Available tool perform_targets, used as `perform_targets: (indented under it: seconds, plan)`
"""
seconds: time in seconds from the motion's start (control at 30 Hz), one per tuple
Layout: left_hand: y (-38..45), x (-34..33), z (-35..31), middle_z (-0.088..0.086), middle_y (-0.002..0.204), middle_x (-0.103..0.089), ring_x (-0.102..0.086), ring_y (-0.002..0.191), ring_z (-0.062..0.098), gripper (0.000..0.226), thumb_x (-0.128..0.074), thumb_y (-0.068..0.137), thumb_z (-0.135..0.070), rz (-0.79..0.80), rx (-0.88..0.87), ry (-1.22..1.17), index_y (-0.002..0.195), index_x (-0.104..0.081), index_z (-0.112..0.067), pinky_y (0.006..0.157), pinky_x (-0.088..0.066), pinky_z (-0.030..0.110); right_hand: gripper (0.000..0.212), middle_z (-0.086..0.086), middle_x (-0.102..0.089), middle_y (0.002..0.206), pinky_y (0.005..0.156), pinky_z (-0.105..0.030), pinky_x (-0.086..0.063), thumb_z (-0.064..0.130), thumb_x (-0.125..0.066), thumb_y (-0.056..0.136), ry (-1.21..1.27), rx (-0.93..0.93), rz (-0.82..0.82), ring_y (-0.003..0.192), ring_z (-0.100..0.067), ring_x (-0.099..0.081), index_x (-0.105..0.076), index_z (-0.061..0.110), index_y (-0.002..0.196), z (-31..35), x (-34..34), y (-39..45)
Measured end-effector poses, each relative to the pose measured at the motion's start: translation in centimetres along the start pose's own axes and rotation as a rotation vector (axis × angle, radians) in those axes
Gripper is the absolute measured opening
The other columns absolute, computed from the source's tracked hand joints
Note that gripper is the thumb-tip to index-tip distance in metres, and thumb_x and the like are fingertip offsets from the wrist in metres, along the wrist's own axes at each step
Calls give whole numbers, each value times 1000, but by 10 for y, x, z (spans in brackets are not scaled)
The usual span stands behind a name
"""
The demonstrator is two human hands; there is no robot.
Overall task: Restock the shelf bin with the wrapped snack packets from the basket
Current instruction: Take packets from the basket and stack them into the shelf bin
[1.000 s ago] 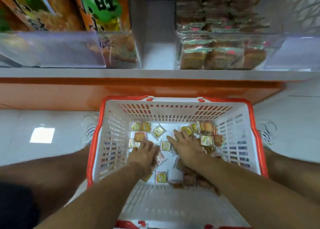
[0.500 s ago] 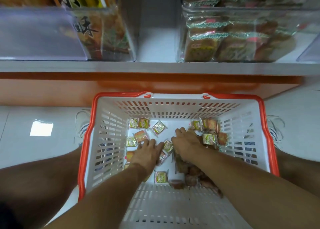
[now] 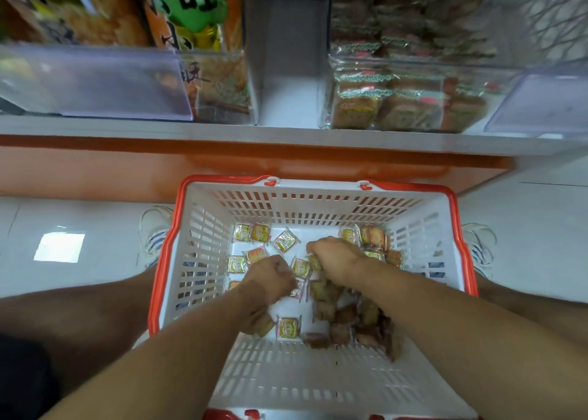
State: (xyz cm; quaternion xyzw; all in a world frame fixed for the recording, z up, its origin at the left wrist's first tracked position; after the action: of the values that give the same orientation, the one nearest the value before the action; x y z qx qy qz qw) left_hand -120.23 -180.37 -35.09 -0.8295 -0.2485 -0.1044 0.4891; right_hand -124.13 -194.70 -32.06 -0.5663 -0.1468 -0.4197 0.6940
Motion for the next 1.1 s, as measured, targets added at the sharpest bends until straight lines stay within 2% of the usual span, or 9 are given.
perform_targets:
  seconds: [0.17,0.27,0.37,0.47,0.57,0.67,0.77,0.97,1.1]
  plan:
    - [-26,21,-37,3,67,-68,-57,45,10,13,-65,92,-5,177,-4,-258,102,-73,-5,43,-43,18,39,-15,-62,118,80,-28,-44,7,-68,88,93,17,77,112,-32,-60,-54,12,125,13,28,-30]
    - [-52,42,-79,0,67,-68,-62,50,8,12,-63,94,-3,297,-35,-324,100,-71,-11,47,-52,21,40,-12,-69,104,77,-37,-58,14,-78,85,160,40,143,94,-28,-69,-56,12,118,35,80,-66]
    - [-92,58,-133,4,79,-73,-71,67,13,17,-53,99,-2,497,-83,-449,106,-65,-13,57,-62,27,31,-6,-66,78,56,-40,-61,11,-85,78,410,135,38,61,-15,-66,-57,13,91,66,157,-120]
    - [-146,82,-190,10,99,-72,-72,82,19,16,-55,98,-9,638,-204,-547,106,-68,-11,65,-64,31,32,-4,-64,75,53,-33,-55,14,-88,75,694,294,-113,65,-18,-62,-62,12,92,97,226,-184]
    - [-199,107,-237,9,93,-75,-75,84,17,26,-46,103,-17,735,-295,-716,108,-71,-10,64,-64,31,21,-5,-64,74,51,-30,-50,18,-82,80,1018,436,-168,67,-27,-57,-65,22,91,114,268,-229]
    - [-231,128,-260,12,98,-75,-76,84,19,35,-57,87,-19,726,-307,-874,119,-65,-7,63,-65,33,20,-6,-63,75,68,-37,-49,21,-78,77,1289,525,-238,75,-28,-59,-64,22,92,114,293,-252]
    - [-241,143,-264,14,102,-75,-76,79,21,37,-63,85,-18,675,-325,-944,122,-64,-10,64,-65,34,24,-5,-63,75,63,-30,-54,15,-72,79,1436,591,-268,79,-24,-60,-62,15,100,112,305,-260]
    - [-225,146,-254,13,103,-75,-73,83,22,28,-64,74,-21,481,-202,-1002,93,-84,-14,53,-63,35,21,-22,-63,94,81,-40,-46,20,-67,85,1449,544,-376,90,-31,-62,-64,14,105,94,315,-255]
    - [-224,141,-256,19,104,-72,-75,79,27,45,-64,79,-21,466,-174,-1063,120,-71,-3,50,-62,36,21,-22,-58,102,79,-37,-41,19,-65,87,1383,517,-458,94,-30,-52,-64,12,107,86,313,-251]
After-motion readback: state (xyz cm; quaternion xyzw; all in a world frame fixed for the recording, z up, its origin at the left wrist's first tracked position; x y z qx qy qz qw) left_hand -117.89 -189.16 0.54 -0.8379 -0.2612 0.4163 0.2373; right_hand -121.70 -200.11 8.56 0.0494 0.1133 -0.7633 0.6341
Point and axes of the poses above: each hand's wrist, its own y-axis towards the middle knuckle, its own x-axis out of the back of the hand, z = x × y, the point moved 8 cm from there along y, towards the middle knuckle
